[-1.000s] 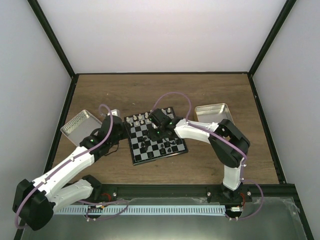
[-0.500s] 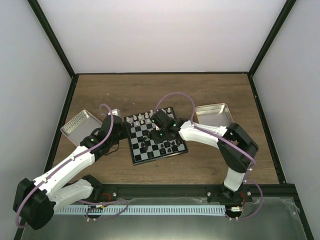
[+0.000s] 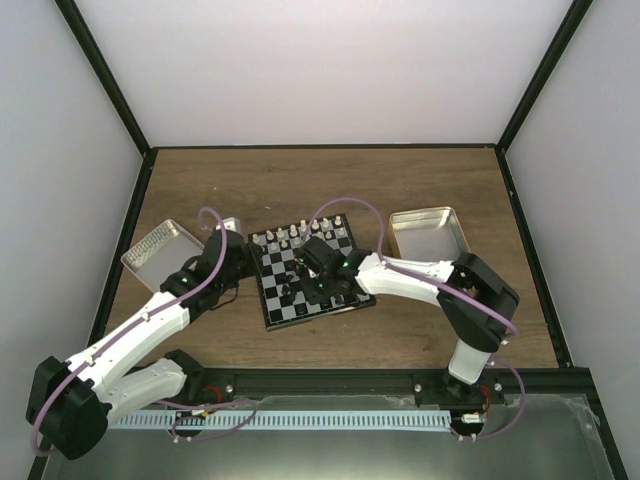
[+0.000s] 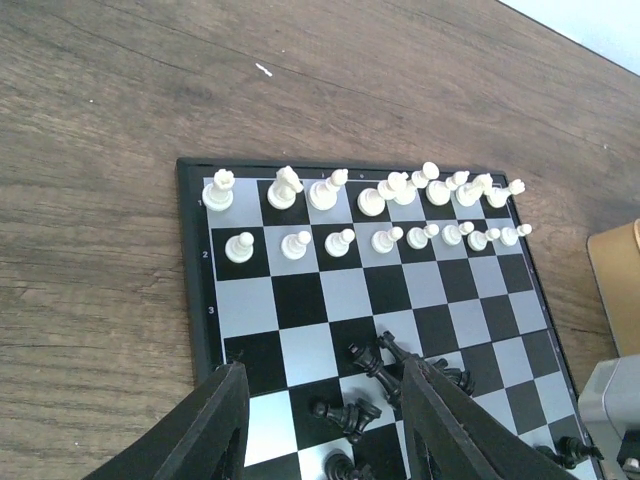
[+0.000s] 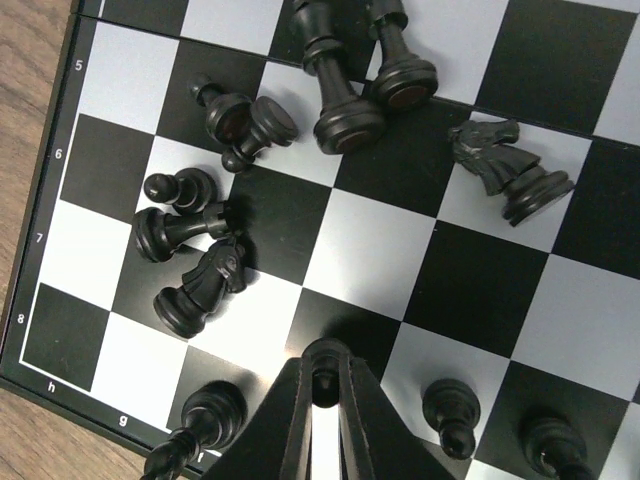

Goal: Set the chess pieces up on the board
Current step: Move the chess piece to the chessboard.

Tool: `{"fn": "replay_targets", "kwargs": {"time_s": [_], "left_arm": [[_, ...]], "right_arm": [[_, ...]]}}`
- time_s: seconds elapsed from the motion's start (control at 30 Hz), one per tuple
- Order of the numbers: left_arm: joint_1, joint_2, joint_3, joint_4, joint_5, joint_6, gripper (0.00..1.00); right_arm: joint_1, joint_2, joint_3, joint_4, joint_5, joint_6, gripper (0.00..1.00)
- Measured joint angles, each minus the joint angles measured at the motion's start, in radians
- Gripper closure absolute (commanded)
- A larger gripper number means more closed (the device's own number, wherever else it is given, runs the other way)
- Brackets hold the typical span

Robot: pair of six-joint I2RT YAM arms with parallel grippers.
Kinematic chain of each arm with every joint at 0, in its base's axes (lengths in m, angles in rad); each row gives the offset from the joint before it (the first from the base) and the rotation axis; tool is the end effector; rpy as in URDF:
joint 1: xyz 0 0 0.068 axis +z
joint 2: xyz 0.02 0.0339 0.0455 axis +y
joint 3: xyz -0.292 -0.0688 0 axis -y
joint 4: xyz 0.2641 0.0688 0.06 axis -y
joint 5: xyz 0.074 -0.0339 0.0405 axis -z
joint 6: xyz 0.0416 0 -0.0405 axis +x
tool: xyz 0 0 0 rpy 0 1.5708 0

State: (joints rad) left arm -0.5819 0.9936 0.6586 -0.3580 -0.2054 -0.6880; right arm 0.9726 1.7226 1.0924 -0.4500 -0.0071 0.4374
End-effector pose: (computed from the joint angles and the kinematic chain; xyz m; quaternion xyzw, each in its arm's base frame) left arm 0.1868 -0.1128 0.2547 -0.0912 0.8969 -0.1760 0.3954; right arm 0.2066 0.3037 0.1930 -0.2573 0.9353 0.1600 0.1827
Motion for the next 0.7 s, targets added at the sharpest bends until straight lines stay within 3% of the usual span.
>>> {"fn": "replay_targets", "kwargs": {"time_s": [0.23, 0.5, 0.7], "left_arm": [[0.000, 0.000, 0.000, 0.005, 0.000, 0.000, 0.56], [0.000, 0.000, 0.000, 0.005, 0.001, 0.000, 0.55], [0.000, 0.000, 0.000, 0.005, 0.001, 0.000, 0.55]], "right_arm": [[0.007, 0.001, 0.000, 0.000, 0.000, 0.000, 0.96], [0.007, 0.003, 0.000, 0.005, 0.001, -0.003, 0.83], [0.007, 0.003, 0.000, 0.010, 0.001, -0.003, 0.80]]}}
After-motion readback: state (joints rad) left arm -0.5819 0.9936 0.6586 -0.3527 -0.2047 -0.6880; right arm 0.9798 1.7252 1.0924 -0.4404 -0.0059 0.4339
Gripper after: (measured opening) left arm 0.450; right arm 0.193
